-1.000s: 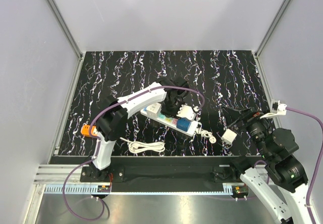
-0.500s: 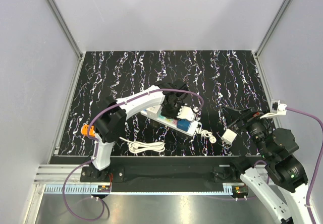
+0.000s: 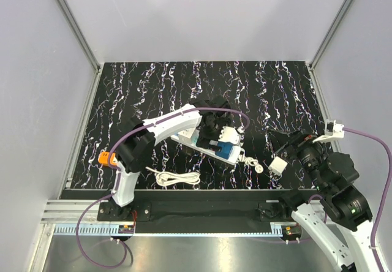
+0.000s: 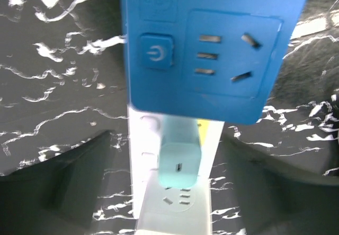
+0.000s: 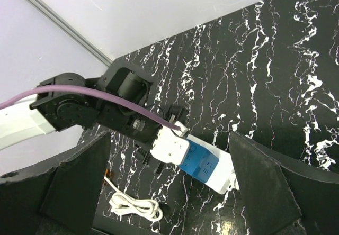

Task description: Insert the plug

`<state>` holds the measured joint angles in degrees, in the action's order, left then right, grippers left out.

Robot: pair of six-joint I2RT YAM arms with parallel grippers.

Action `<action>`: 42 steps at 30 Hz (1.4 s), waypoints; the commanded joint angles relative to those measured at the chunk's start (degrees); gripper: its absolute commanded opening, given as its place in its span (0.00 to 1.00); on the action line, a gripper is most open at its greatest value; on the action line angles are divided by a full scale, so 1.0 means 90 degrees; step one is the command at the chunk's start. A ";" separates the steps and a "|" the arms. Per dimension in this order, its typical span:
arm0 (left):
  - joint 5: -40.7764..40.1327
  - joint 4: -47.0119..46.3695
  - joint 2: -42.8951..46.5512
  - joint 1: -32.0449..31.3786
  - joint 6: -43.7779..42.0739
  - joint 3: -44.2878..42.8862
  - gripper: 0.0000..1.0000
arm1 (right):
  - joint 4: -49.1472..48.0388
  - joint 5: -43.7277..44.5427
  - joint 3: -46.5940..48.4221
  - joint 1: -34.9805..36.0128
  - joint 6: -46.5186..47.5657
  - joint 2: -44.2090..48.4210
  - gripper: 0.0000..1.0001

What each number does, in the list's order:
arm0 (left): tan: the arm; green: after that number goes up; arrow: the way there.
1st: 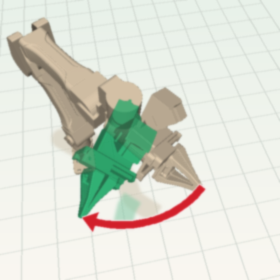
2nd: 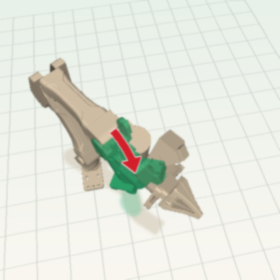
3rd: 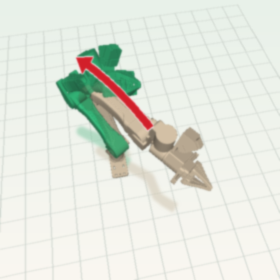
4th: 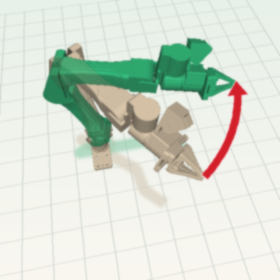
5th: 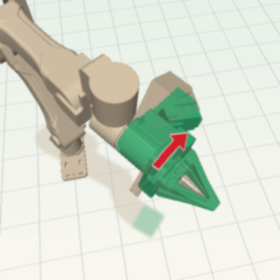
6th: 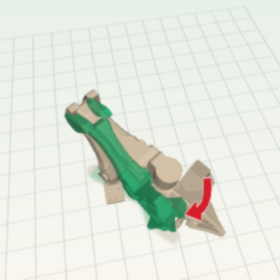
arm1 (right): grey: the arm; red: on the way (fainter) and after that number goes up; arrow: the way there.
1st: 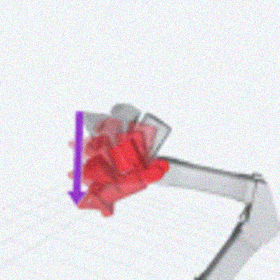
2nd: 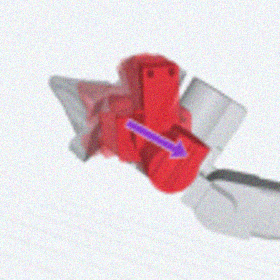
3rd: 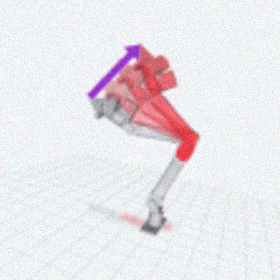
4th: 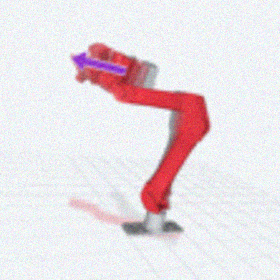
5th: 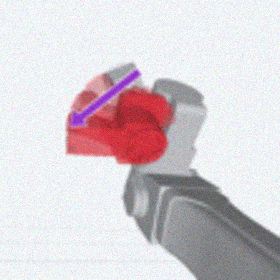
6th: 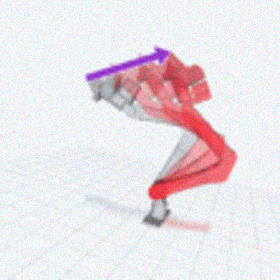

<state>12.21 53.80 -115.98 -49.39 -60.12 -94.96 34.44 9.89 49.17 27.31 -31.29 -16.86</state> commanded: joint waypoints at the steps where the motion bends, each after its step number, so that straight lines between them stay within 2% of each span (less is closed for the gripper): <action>1: -0.0184 -0.0196 0.0572 0.0077 0.0098 -0.0455 0.99 | 0.0031 0.0005 0.0055 -0.0007 -0.0107 -0.0167 1.00; 7: -0.0214 -0.0450 0.1119 0.0272 0.0429 -0.0583 0.99 | 0.0304 -0.0374 -0.0082 -0.0007 -0.0322 -0.0830 1.00; 10: -0.0224 -0.1005 0.1684 0.0496 0.0965 -0.0048 0.99 | 0.0305 -0.1009 -0.0063 -0.0007 -0.0400 -0.1435 0.88; 11: -0.0214 -0.1433 0.2063 0.0565 0.1363 0.0139 0.99 | 0.0295 -0.1127 -0.0063 -0.0007 -0.0410 -0.1824 0.83; 12: -0.0281 -0.1746 0.2260 0.0759 0.1696 0.0344 0.99 | 0.0256 -0.1621 -0.0082 -0.0007 -0.0430 -0.2040 0.70; 13: -0.0466 -0.2107 0.2678 0.0886 0.2637 0.0752 0.99 | 0.0101 -0.1858 -0.0130 -0.0007 -0.0459 -0.2458 0.63; 14: -0.0477 -0.2681 0.2875 0.1052 0.3130 0.0930 0.99 | -0.0045 -0.2131 -0.0179 -0.0007 -0.0488 -0.2646 0.56; 15: -0.0400 -0.2793 0.3051 0.1508 0.3599 0.1038 0.99 | -0.0221 -0.2376 -0.0238 0.0003 -0.0537 -0.2812 0.42; 16: -0.0467 -0.2901 0.3314 0.1745 0.4135 0.1145 0.99 | -0.0590 -0.2697 -0.0335 0.0032 -0.0692 -0.3085 0.35; 17: -0.0690 -0.2989 0.3394 0.1969 0.5223 0.1137 0.99 | -0.0777 -0.2739 -0.0375 0.0100 -0.0761 -0.3174 0.29; 19: -0.0907 -0.2883 0.3512 0.2614 0.5847 0.1127 0.99 | -0.1177 -0.2478 -0.0404 0.0410 -0.0820 -0.3311 0.22; 22: -0.1529 -0.3106 0.3920 0.3337 0.7192 0.1467 0.99 | -0.1462 -0.2272 -0.0171 0.0918 -0.0782 -0.4031 0.19; 23: -0.1571 -0.3068 0.3961 0.3542 0.8261 0.1507 0.99 | -0.1511 -0.2184 -0.0093 0.1114 -0.0762 -0.4247 0.19; 24: -0.1184 -0.3039 0.3971 0.4201 0.8561 0.1537 0.99 | -0.1541 -0.2067 -0.0015 0.1280 -0.0733 -0.4491 0.19; 25: -0.0272 -0.3038 0.3874 0.4575 0.8854 0.1634 0.99 | -0.1589 -0.1872 0.0141 0.1611 -0.0684 -0.4977 0.19; 26: 0.0182 -0.3029 0.3786 0.4927 0.9583 0.1683 0.99 | -0.1619 -0.1832 0.0210 0.1740 -0.0674 -0.5214 0.19; 27: 0.0776 -0.3038 0.3641 0.5559 0.9841 0.1742 0.99 | -0.1677 -0.1802 0.0278 0.1828 -0.0655 -0.5429 0.19; 28: 0.2116 -0.3087 0.3233 0.5865 0.9979 0.1791 0.99 | -0.1823 -0.1754 0.0318 0.1945 -0.0645 -0.5808 0.19; 30: 0.2986 -0.3000 0.2792 0.6257 1.0156 0.1791 0.99 | -0.2067 -0.1704 0.0357 0.2121 -0.0577 -0.6123 0.21; 31: 0.3028 -0.2912 0.2606 0.6355 1.0185 0.1926 0.99 | -0.2474 -0.1791 0.0319 0.2160 -0.0480 -0.6405 0.22; 33: 0.2514 -0.3009 0.2740 0.6580 1.0313 0.2287 0.99 | -0.2955 -0.1850 0.0143 0.2229 -0.0206 -0.6699 0.23; 34: 0.1776 -0.3077 0.3050 0.6600 1.0274 0.2647 0.99 | -0.3286 -0.1880 0.0104 0.2229 -0.0089 -0.7000 0.23; 37: 0.0631 -0.3087 0.3520 0.6601 0.9951 0.2992 0.99 | -0.3591 -0.1939 0.0229 0.2278 0.0116 -0.7606 0.22; 40: -0.0113 -0.3019 0.3717 0.6630 0.9971 0.3158 0.99 | -0.3767 -0.1832 0.0366 0.2297 0.0263 -0.8201 0.21; 42: -0.0165 -0.2873 0.3756 0.6639 0.9874 0.3178 0.99 | -0.3758 -0.1705 0.0425 0.2307 0.0312 -0.8496 0.21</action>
<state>16.91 30.13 -86.72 10.00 28.80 -65.82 4.82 -7.40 50.54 47.37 -31.35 -90.39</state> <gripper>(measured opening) 0.987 0.209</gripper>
